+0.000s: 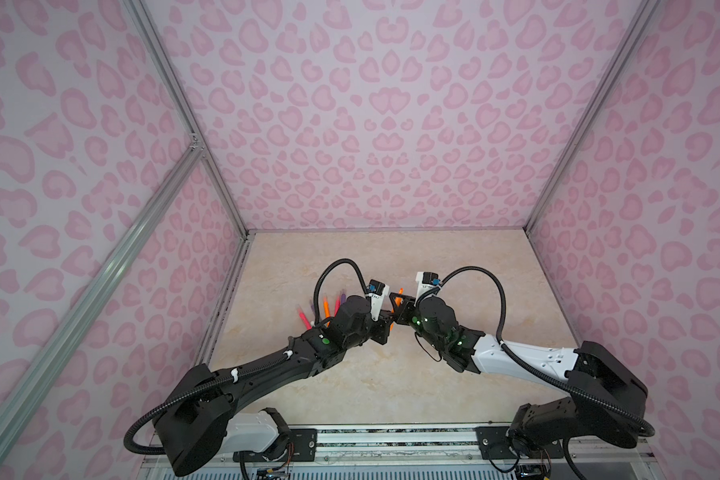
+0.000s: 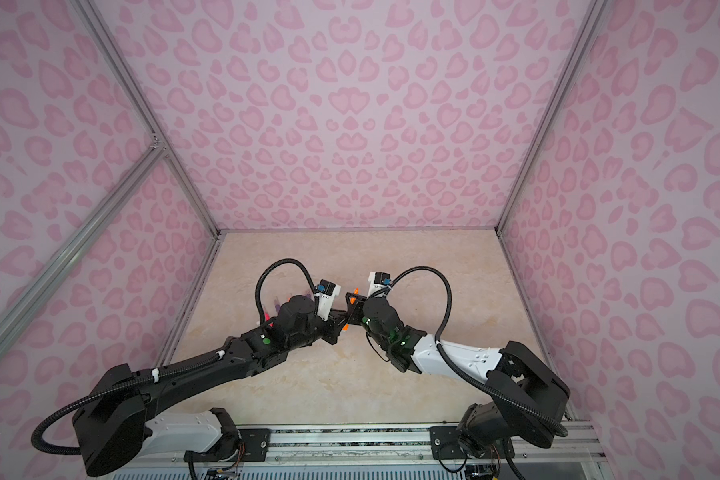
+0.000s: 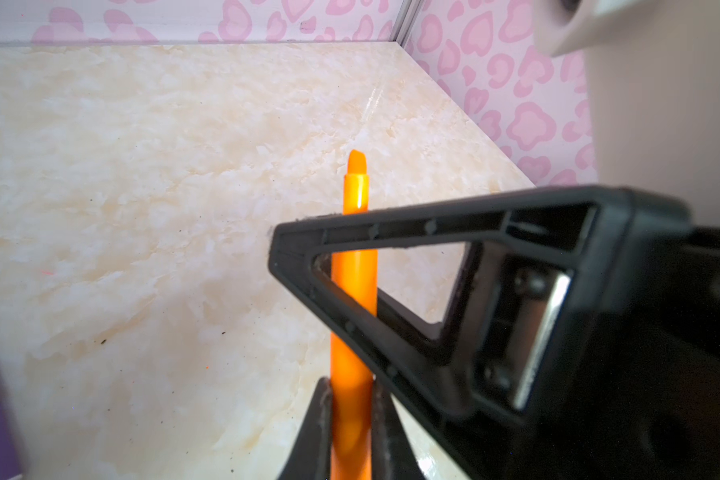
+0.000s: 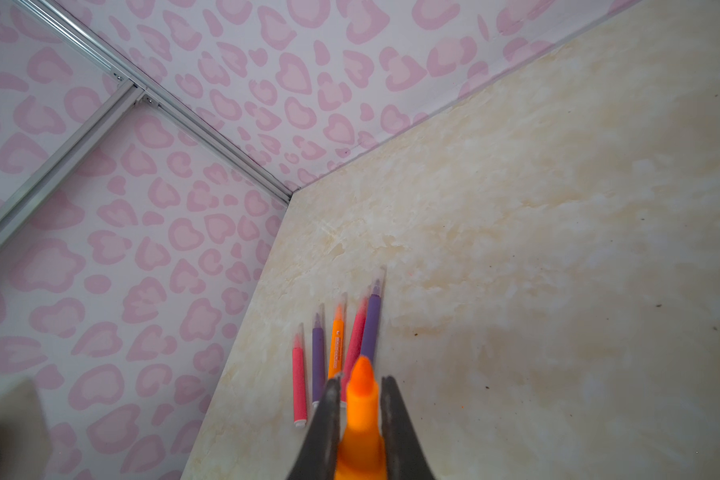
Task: Insert the pens into the pen caps
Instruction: 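Hold the orange marker in left gripper while right gripper reaches the clear cap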
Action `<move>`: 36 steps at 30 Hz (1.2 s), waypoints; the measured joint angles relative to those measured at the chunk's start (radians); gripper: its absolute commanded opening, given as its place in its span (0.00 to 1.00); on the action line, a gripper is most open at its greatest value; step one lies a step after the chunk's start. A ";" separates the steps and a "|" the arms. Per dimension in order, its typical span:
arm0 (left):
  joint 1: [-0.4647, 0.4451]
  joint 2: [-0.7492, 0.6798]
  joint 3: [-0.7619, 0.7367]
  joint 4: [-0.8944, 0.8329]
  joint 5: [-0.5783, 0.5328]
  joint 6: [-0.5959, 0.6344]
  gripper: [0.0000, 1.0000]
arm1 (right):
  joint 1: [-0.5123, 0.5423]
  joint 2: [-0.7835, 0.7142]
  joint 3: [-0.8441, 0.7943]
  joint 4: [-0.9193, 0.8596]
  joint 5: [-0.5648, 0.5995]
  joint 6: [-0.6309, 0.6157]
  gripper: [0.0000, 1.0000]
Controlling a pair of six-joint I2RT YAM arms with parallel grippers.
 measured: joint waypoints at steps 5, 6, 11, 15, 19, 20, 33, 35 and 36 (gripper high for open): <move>0.000 0.001 -0.003 -0.005 -0.003 0.000 0.21 | 0.018 0.009 -0.013 0.030 -0.001 0.027 0.01; 0.000 0.002 -0.003 -0.006 -0.004 0.000 0.21 | 0.025 0.009 -0.013 0.030 0.008 0.030 0.01; 0.001 0.005 -0.005 -0.011 0.009 0.010 0.21 | 0.065 -0.003 -0.010 -0.006 0.096 0.035 0.00; 0.000 0.000 -0.014 -0.011 0.019 0.008 0.21 | 0.076 -0.014 -0.029 -0.002 0.110 0.043 0.00; -0.002 -0.013 -0.023 -0.010 0.027 0.003 0.24 | 0.085 -0.027 -0.044 0.010 0.114 0.048 0.00; -0.002 -0.013 -0.024 -0.010 0.027 0.000 0.24 | 0.087 -0.031 -0.053 0.024 0.109 0.058 0.00; -0.004 -0.027 -0.060 0.081 0.115 -0.003 0.05 | 0.077 -0.107 -0.138 0.114 0.038 0.108 0.05; -0.004 -0.039 -0.064 0.082 0.106 -0.008 0.03 | 0.082 -0.101 -0.114 0.089 0.042 0.095 0.19; -0.004 -0.044 -0.066 0.081 0.100 -0.008 0.03 | 0.083 -0.096 -0.104 0.082 0.043 0.091 0.26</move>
